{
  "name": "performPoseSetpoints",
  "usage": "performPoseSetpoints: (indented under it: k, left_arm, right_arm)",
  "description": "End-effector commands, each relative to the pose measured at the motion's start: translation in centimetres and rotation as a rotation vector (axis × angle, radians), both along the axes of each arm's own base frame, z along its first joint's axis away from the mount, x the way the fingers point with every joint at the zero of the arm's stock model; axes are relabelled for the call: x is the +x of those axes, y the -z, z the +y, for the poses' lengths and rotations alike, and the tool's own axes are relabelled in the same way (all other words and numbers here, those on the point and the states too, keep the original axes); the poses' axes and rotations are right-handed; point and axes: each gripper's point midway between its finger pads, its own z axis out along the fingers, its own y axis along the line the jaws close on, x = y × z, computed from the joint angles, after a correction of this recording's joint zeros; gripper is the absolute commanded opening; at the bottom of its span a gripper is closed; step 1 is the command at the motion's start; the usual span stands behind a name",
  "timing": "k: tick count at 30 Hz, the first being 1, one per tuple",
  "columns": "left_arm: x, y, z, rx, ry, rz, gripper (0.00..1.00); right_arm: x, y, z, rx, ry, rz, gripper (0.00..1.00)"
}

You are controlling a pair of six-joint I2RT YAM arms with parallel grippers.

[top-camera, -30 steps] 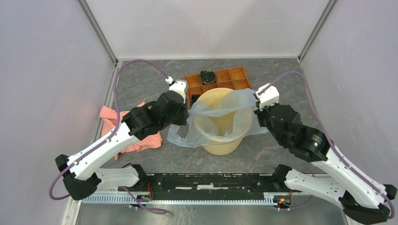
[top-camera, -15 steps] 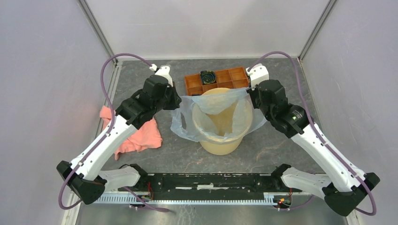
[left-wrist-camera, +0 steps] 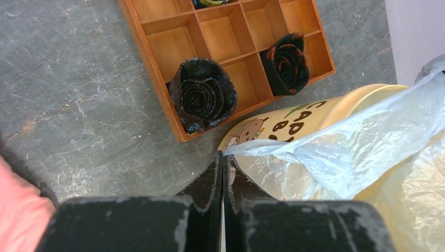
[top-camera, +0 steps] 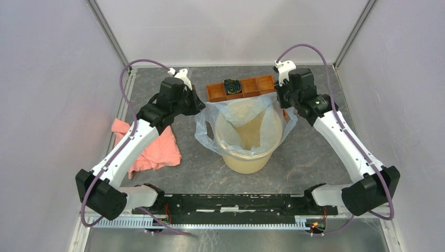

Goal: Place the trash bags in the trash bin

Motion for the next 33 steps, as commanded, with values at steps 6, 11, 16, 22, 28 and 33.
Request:
performPoseSetpoints:
  k: [6, 11, 16, 22, 28, 33]
  left_arm:
    - [1.6, 4.0, -1.0, -0.058, 0.025, 0.053, 0.02]
    - [-0.5, 7.3, -1.0, -0.084, 0.045, 0.118, 0.02]
    - [-3.0, 9.7, -0.7, -0.094, 0.071, 0.181, 0.06]
    - [-5.1, 8.7, 1.0, -0.071, 0.044, 0.154, 0.41]
    - [-7.2, 8.2, 2.1, -0.063, 0.032, 0.165, 0.66]
    - [-8.8, 10.1, 1.9, -0.103, 0.045, 0.215, 0.75]
  right_arm:
    - [0.1, 4.2, -0.8, 0.021, 0.023, 0.052, 0.28]
    - [-2.0, 6.9, -1.1, 0.036, 0.014, 0.06, 0.29]
    - [-4.2, 8.4, -2.2, 0.048, 0.043, 0.064, 0.38]
    - [-5.9, 5.8, -3.9, 0.045, 0.102, -0.005, 0.63]
    - [-7.8, 4.6, -5.8, 0.037, 0.174, -0.028, 0.79]
    - [-8.9, 5.5, -5.6, 0.058, 0.154, -0.016, 0.88]
